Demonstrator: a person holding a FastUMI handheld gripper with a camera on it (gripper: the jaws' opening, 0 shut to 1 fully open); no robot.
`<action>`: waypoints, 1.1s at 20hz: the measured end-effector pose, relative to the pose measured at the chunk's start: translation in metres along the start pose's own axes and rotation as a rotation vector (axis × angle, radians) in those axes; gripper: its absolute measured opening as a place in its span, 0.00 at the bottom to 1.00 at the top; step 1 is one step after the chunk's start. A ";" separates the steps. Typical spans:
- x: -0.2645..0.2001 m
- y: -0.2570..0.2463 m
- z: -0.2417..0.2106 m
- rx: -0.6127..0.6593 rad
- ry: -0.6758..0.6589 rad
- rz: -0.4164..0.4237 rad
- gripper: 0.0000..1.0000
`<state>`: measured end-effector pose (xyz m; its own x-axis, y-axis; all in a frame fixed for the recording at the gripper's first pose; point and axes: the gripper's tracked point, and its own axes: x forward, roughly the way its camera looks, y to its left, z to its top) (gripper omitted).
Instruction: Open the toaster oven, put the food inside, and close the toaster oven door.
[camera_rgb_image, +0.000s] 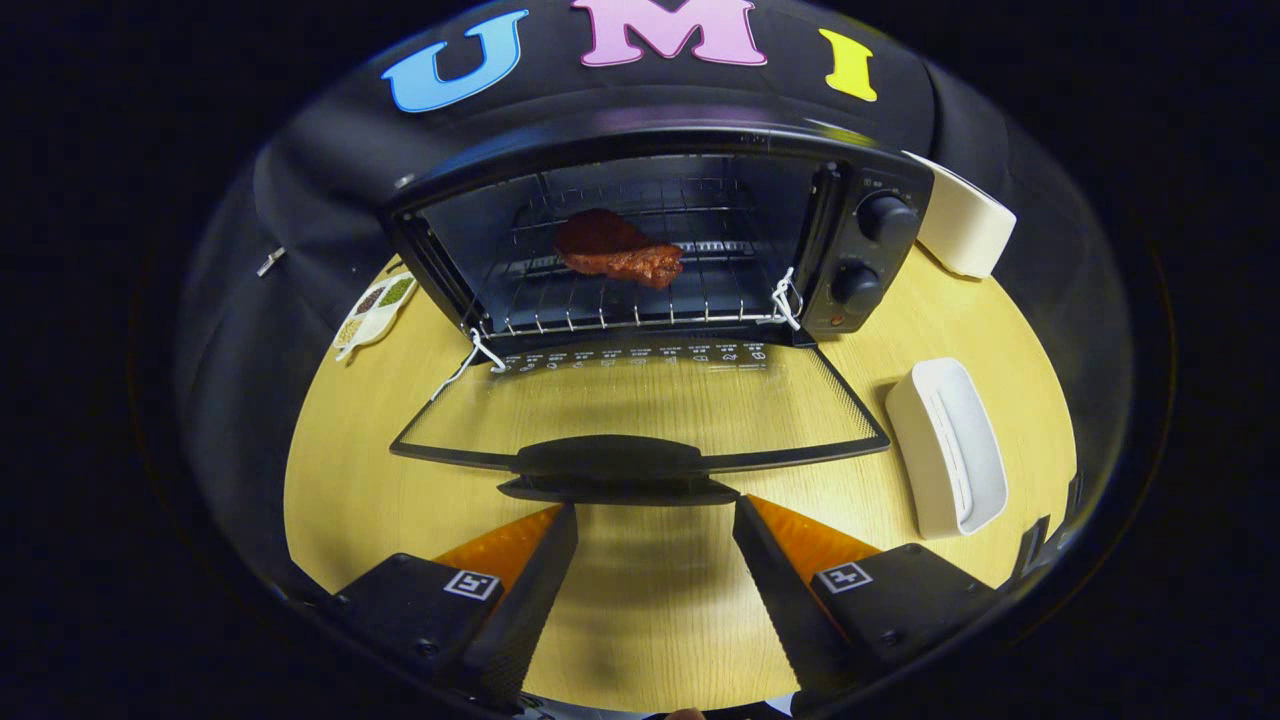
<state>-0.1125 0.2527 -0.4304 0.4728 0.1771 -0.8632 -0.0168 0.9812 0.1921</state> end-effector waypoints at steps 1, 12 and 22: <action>-0.003 0.000 0.002 0.009 -0.009 0.006 0.98; -0.035 0.006 0.057 0.049 -0.191 0.066 0.99; -0.061 -0.013 0.110 0.041 -0.356 0.055 0.98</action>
<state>-0.0444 0.2206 -0.3296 0.7496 0.1847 -0.6356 -0.0191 0.9659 0.2582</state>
